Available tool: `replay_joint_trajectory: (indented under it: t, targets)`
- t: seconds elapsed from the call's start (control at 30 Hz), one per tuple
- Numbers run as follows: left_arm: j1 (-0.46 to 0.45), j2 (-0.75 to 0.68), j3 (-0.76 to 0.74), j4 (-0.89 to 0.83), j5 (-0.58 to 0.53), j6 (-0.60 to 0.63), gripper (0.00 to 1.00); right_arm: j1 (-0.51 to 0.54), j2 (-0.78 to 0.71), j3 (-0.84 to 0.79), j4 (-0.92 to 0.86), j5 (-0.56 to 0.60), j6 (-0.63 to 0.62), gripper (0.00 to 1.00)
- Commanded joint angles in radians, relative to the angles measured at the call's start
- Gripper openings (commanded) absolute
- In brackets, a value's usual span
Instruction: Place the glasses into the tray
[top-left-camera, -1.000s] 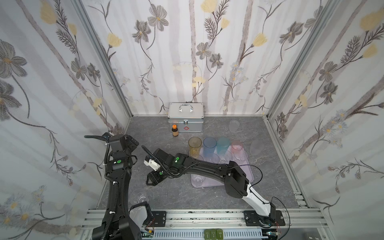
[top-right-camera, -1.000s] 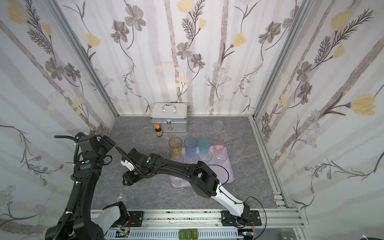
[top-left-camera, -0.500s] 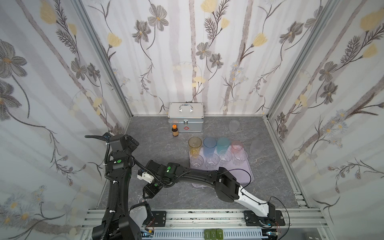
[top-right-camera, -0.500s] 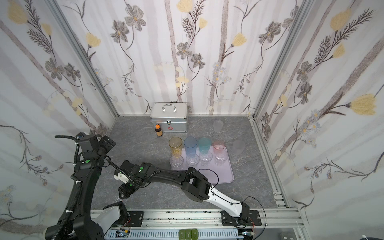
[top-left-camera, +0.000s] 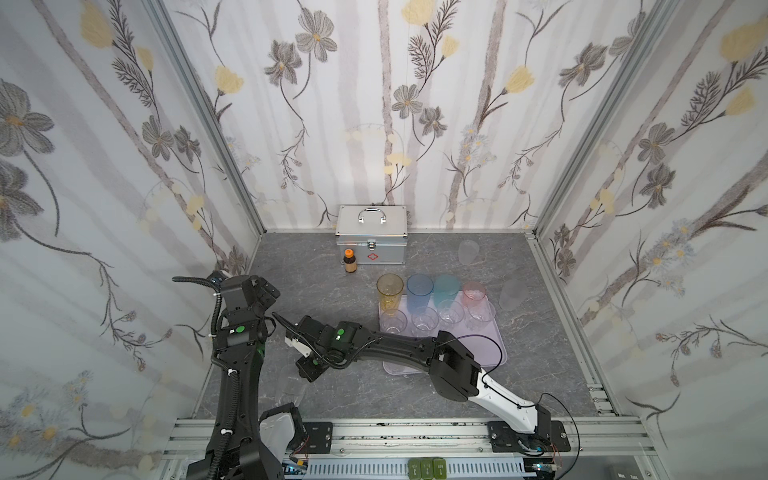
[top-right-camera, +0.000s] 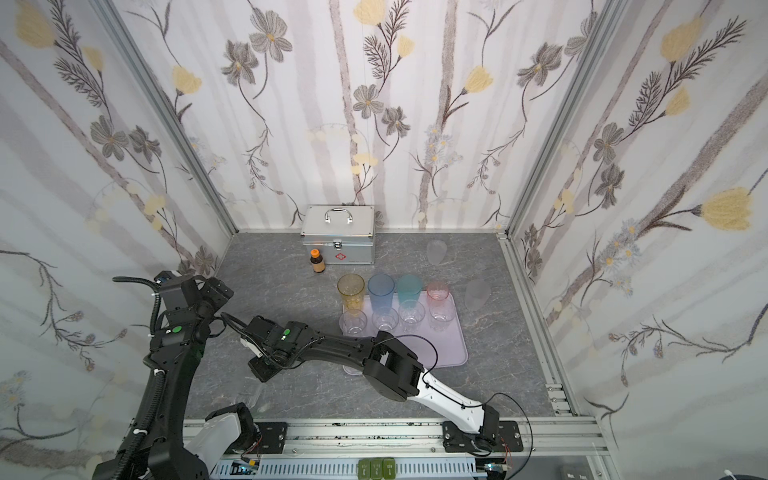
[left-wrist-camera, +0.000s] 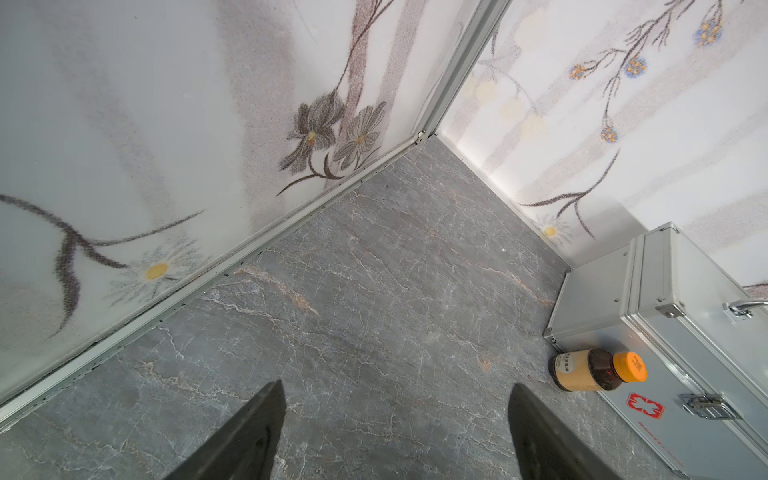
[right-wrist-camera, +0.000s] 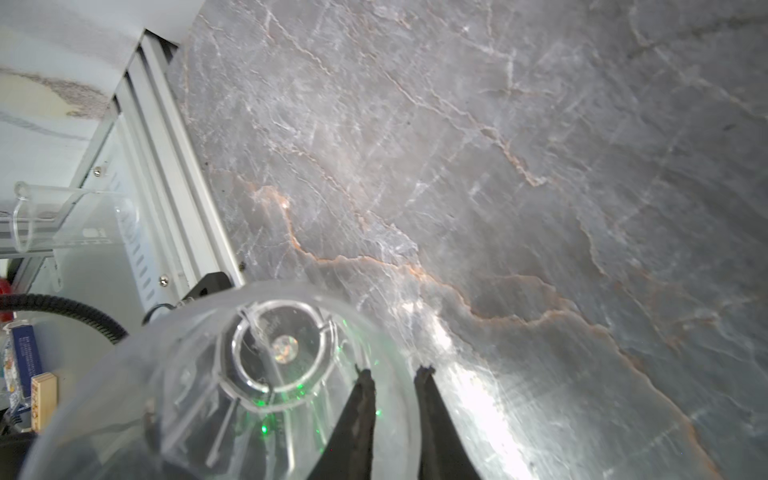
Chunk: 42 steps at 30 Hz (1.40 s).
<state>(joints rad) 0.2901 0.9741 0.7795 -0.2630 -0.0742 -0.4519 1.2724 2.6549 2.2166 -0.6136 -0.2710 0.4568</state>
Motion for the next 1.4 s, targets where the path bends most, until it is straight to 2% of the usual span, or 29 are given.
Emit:
replay_joint_trajectory:
  t: [0.0, 0.23, 0.33, 0.47, 0.7, 0.87, 1.0, 1.23, 1.37]
  targets:
    - [0.001, -0.002, 0.001, -0.005, 0.010, 0.004, 0.87, 0.002, -0.041, -0.037, 0.074, -0.002, 0.014, 0.13]
    - [0.000, 0.004, -0.003, -0.004, 0.022, -0.008, 0.87, -0.017, -0.081, -0.101, 0.138, -0.044, 0.058, 0.01]
    - [0.001, 0.008, 0.003, -0.004, 0.014, 0.000, 0.87, -0.025, -0.089, -0.115, 0.171, -0.072, 0.075, 0.00]
    - [-0.002, 0.011, 0.018, -0.005, 0.017, -0.001, 0.86, -0.042, -0.110, -0.131, 0.172, -0.049, 0.088, 0.00]
    - [-0.018, 0.017, 0.032, -0.004, 0.004, -0.005, 0.86, -0.125, -0.162, -0.158, 0.071, 0.159, 0.067, 0.00]
    - [-0.070, -0.001, 0.013, -0.004, -0.017, -0.014, 0.86, -0.168, -0.201, -0.150, -0.030, 0.341, 0.011, 0.00]
    - [-0.116, -0.029, 0.000, -0.005, -0.047, -0.014, 0.86, -0.189, -0.306, -0.147, -0.047, 0.357, -0.015, 0.00]
    - [-0.144, -0.087, 0.053, -0.039, -0.064, 0.002, 0.85, -0.218, -0.504, -0.149, -0.134, 0.402, -0.034, 0.00]
    - [-0.223, -0.102, 0.092, -0.072, -0.080, -0.002, 0.83, -0.244, -0.666, -0.250, -0.175, 0.445, -0.061, 0.00]
